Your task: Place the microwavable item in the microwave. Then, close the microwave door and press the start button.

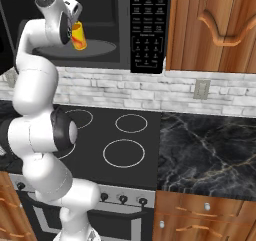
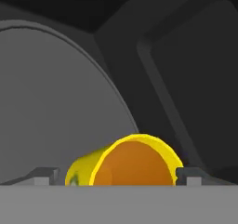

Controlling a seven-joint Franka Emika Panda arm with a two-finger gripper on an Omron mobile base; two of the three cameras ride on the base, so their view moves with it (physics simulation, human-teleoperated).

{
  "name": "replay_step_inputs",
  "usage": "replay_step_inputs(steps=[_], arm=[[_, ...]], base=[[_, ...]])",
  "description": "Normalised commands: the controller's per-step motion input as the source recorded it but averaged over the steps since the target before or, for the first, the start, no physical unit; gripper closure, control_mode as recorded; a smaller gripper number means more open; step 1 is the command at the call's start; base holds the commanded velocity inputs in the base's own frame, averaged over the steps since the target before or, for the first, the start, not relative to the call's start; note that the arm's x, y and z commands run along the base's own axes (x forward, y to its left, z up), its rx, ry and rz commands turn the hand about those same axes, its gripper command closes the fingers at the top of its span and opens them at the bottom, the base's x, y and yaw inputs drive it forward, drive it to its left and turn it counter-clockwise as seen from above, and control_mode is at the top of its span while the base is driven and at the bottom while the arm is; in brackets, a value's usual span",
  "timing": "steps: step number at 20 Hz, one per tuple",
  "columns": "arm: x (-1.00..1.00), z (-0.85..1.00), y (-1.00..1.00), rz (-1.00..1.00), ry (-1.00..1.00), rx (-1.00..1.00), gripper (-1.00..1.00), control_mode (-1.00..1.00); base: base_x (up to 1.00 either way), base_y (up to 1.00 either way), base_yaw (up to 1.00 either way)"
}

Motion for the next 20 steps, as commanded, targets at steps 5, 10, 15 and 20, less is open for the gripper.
replay_step_inputs(steps=[5,10,15,20], arm=[[0.16,-0.03,-0.11,0.07,-0.07,0.0,-1.0,-1.0],[0.08,0.0,-0.06,0.05,-0.07,0.0,-1.0,-1.0],[-0.06,0.05,0.0,0.0,-0.11,0.0,-1.0,-1.0],[-0.34,0.05,0.0,0.0,-0.15,-0.01,-1.0,-1.0]], base=[[0.0,0.0,0.0],[0.0,0.0,0.0],[0.0,0.0,0.0],[0.0,0.0,0.0]])
